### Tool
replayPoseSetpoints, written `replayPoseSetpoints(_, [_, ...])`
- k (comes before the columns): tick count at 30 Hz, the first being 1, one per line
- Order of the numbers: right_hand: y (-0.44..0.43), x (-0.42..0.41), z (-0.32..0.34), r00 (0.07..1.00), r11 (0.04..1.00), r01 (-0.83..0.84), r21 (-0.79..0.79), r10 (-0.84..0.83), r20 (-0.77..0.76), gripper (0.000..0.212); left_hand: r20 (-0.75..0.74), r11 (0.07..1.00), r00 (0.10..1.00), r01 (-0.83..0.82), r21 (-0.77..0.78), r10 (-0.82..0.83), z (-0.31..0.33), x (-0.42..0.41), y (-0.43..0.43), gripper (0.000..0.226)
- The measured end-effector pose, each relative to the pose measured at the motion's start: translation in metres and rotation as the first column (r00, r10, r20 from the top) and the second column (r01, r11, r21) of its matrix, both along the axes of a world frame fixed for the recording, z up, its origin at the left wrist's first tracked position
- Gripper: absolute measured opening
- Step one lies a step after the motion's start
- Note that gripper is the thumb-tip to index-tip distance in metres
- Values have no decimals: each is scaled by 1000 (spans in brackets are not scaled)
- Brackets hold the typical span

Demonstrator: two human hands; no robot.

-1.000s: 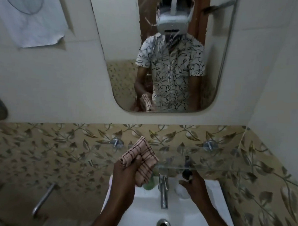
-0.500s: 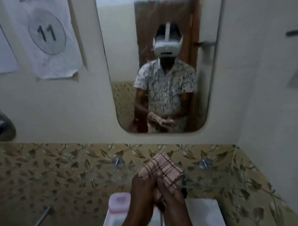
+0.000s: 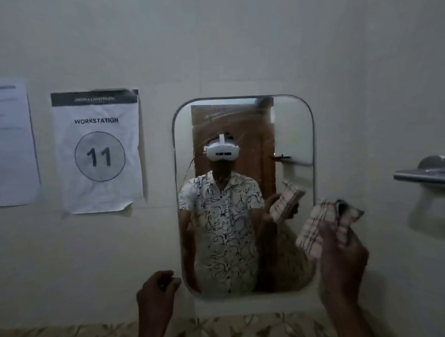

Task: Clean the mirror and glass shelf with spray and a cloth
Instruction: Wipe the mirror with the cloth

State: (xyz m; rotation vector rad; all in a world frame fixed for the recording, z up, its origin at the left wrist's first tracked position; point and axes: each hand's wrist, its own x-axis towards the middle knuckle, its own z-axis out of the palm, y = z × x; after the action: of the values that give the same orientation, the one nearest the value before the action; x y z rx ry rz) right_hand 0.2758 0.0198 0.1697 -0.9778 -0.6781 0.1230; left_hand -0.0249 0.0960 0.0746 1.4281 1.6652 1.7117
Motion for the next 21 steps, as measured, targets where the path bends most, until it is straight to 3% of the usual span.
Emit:
replayPoseSetpoints(1, [3, 4, 27, 999, 998, 37, 59, -37, -2, 21, -44, 1000, 999, 9, -9, -9, 0, 0, 5, 16])
replayPoseSetpoints(4, [22, 17, 99, 942, 957, 264, 122, -283, 180, 27, -89, 999, 995, 46, -25, -49, -4, 11, 12, 22])
replayPoseSetpoints(8, [49, 18, 164, 872, 944, 312, 112, -331, 360, 44, 15, 997, 997, 75, 12, -76, -5, 17, 19, 25])
replayPoseSetpoints(14, [80, 9, 190, 808, 918, 372, 140, -394, 437, 57, -103, 997, 995, -3, 80, 11, -4, 12, 27, 21])
replayPoseSetpoints(18, [106, -1, 203, 761, 892, 451, -3, -383, 524, 59, -107, 998, 993, -60, -17, 58, -4, 13, 42, 52])
replayPoseSetpoints(21, [124, -24, 205, 727, 847, 529, -53, -420, 543, 63, -169, 999, 986, -10, 37, 16, -11, 13, 46, 55])
